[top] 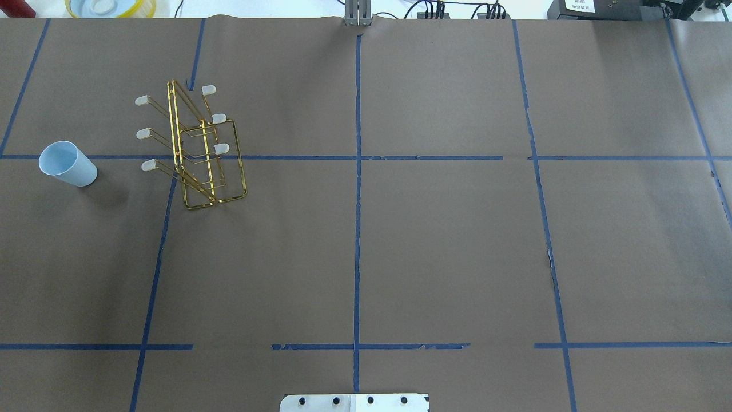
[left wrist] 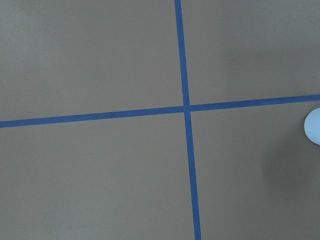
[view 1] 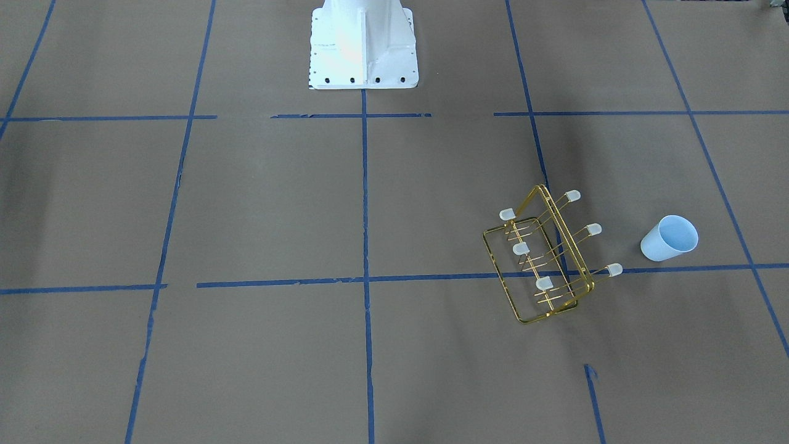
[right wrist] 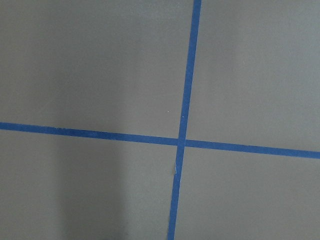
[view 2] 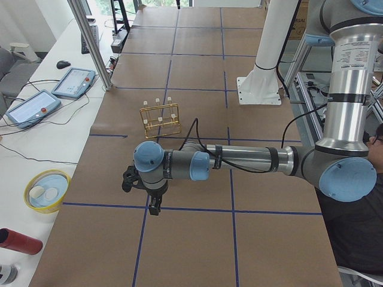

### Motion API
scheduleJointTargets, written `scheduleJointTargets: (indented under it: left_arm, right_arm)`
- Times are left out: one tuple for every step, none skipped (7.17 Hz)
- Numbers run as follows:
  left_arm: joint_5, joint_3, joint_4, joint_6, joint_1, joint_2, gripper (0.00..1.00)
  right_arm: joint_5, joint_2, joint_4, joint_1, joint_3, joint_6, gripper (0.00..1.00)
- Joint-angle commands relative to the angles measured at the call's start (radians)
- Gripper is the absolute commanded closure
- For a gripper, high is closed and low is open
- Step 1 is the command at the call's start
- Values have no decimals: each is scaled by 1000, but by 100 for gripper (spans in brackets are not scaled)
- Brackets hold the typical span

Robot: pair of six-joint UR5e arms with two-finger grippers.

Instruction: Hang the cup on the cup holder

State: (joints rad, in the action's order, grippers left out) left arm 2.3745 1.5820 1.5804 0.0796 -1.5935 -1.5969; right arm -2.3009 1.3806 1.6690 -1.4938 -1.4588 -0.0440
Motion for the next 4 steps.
scheduleJointTargets:
  left_arm:
    - [-7, 3, 44, 8, 1, 2, 0]
    - [-3, -9, 108, -6, 1, 8, 0]
    - [-1, -20, 115, -6, 1, 8, 0]
    - [-1, -19, 113, -6, 0, 9, 0]
  right_arm:
    - [0, 0, 0, 0, 0, -1, 0]
    - [0, 0, 0, 1, 0, -1, 0]
    - [0, 0, 0, 0, 0, -1, 0]
    - [0, 0, 0, 0, 0, -1, 0]
